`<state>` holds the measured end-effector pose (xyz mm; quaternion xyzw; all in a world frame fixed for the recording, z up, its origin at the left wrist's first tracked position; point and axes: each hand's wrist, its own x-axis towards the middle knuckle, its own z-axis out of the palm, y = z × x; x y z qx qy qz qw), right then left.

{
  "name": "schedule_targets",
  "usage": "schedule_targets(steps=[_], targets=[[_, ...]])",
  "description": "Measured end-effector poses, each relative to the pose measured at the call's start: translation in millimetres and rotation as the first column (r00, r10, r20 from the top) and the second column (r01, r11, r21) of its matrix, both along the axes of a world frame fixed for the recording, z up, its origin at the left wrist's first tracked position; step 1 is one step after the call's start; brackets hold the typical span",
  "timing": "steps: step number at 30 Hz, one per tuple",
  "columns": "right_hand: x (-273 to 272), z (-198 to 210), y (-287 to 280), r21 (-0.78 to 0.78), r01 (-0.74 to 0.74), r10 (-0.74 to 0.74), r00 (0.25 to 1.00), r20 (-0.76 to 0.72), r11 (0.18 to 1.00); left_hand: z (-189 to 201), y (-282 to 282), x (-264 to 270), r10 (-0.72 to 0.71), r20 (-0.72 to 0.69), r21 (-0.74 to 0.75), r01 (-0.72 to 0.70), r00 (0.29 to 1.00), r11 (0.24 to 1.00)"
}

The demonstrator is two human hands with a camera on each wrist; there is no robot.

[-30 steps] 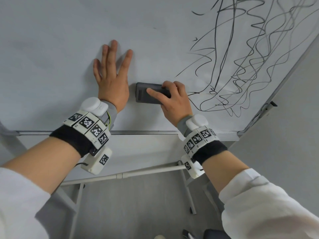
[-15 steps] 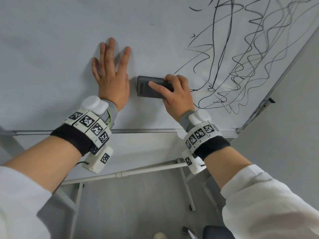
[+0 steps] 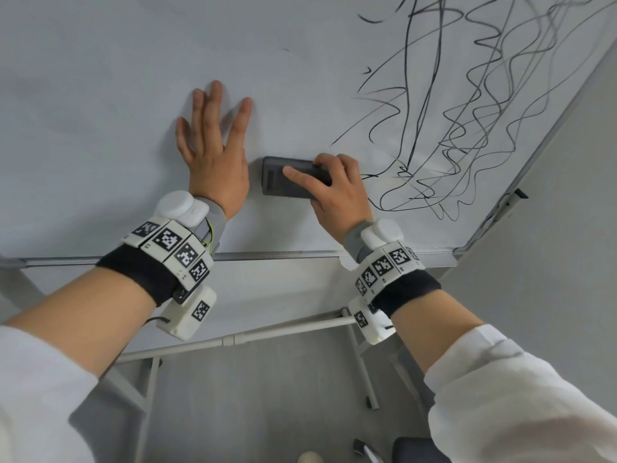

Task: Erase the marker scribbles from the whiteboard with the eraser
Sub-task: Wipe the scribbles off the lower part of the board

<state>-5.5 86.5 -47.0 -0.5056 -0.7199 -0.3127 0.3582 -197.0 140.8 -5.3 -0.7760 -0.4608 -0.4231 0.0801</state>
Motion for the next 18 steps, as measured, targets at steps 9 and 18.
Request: schedule_targets(steps=[9,18], targets=[[-1.9,-33.1,-5.4,-0.115,-0.071,0.085,0.989,0.123,0.991,0.0,1.5,-0.3,0.026,-0.003,0.012,-0.026,1.0,1.0],[25.4,12.6,-4.3,0.011,0.058,-0.058,0.998,-0.039,0.998,-7.8,2.1,11.5,-0.002,-0.035,0.029,0.003,0.999,1.0]])
